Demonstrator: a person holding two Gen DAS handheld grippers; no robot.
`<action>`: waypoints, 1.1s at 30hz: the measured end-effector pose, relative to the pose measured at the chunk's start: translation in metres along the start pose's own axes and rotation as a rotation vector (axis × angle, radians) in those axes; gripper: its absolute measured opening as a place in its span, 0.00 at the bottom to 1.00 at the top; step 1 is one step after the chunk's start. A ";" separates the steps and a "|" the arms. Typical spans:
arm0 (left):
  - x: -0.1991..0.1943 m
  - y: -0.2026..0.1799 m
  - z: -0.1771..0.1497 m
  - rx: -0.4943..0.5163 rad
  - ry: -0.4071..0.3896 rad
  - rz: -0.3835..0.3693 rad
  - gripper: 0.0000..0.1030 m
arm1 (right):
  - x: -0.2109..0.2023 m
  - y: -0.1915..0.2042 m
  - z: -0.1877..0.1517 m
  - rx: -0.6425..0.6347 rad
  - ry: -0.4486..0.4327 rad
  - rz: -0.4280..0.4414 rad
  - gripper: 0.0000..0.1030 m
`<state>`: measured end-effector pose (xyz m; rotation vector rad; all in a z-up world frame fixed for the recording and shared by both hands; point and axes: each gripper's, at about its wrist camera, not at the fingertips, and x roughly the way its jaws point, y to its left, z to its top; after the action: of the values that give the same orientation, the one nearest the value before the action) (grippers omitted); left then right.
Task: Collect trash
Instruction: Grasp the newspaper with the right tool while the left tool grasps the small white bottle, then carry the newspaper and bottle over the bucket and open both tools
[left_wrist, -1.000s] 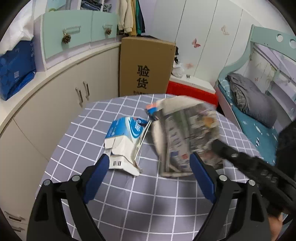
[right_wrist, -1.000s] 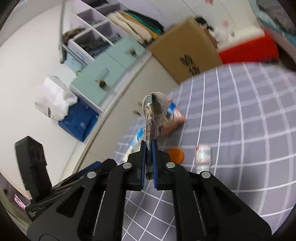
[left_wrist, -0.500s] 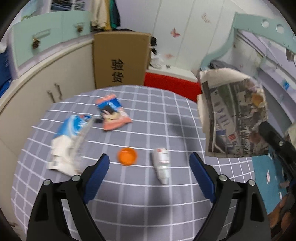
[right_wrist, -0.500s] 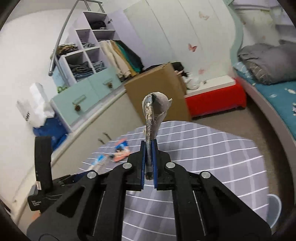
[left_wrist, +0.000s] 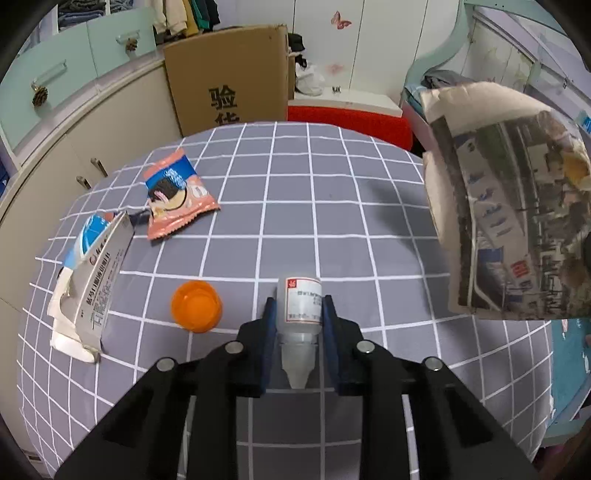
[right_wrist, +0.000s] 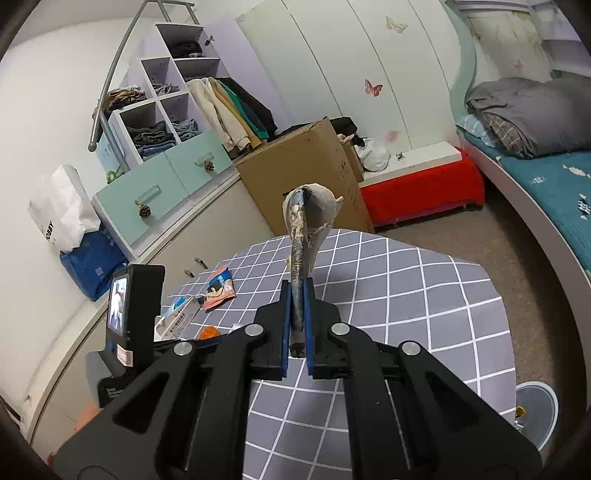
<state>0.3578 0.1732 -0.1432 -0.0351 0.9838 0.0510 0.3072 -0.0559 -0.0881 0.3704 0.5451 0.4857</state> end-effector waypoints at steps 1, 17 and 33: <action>-0.003 -0.001 -0.001 0.000 -0.012 -0.001 0.23 | -0.001 -0.001 0.000 0.001 -0.001 0.001 0.07; -0.093 -0.136 -0.022 0.146 -0.167 -0.251 0.23 | -0.123 -0.063 -0.011 0.092 -0.144 -0.050 0.07; 0.005 -0.376 -0.106 0.421 0.136 -0.440 0.23 | -0.238 -0.246 -0.114 0.323 -0.153 -0.445 0.07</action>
<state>0.2944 -0.2078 -0.2040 0.1336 1.0876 -0.5677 0.1470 -0.3609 -0.1957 0.5720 0.5385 -0.0630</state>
